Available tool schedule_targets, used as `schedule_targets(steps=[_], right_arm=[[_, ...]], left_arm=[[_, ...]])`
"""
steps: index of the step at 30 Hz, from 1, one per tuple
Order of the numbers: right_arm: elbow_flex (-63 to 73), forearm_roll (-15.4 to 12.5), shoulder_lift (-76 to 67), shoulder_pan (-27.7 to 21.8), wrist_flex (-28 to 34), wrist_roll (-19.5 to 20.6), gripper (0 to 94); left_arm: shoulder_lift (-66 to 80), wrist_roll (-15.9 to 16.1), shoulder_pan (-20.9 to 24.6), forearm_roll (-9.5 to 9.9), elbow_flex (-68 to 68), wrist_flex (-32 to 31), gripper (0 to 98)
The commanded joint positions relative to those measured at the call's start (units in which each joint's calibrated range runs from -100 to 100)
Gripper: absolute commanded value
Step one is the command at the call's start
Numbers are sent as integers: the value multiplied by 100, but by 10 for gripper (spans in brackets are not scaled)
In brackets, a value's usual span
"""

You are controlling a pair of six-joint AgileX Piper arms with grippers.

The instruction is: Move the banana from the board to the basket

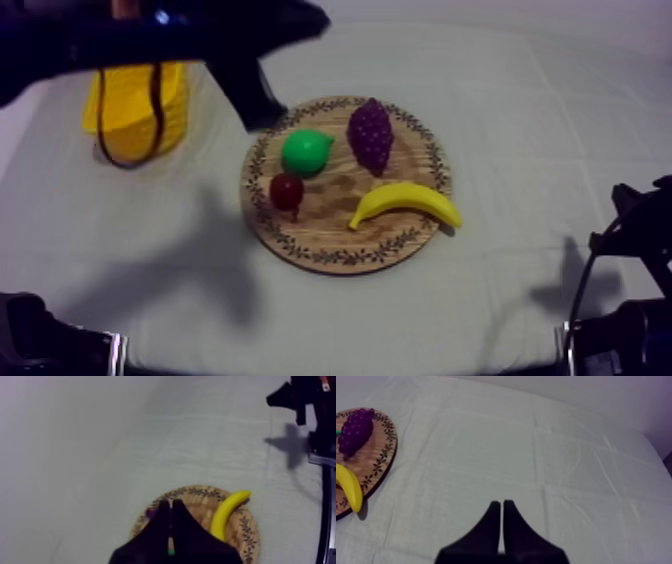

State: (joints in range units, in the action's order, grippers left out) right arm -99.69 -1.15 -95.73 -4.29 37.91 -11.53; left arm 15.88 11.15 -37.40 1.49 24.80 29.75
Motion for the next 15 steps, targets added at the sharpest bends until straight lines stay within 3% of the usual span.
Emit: schedule_targets(steps=[1,7,15], right_arm=[[3,1,-2,0,-1,3,3],[3,1,-2,0,-1,3,3],[3,1,-2,0,-1,3,3]], left_arm=[[-123,-23,-129,-5,316,-240,8],[-385,-219,-276,-18,1039,-618,8],[-608,-351,-322,3,1178,-286,16]])
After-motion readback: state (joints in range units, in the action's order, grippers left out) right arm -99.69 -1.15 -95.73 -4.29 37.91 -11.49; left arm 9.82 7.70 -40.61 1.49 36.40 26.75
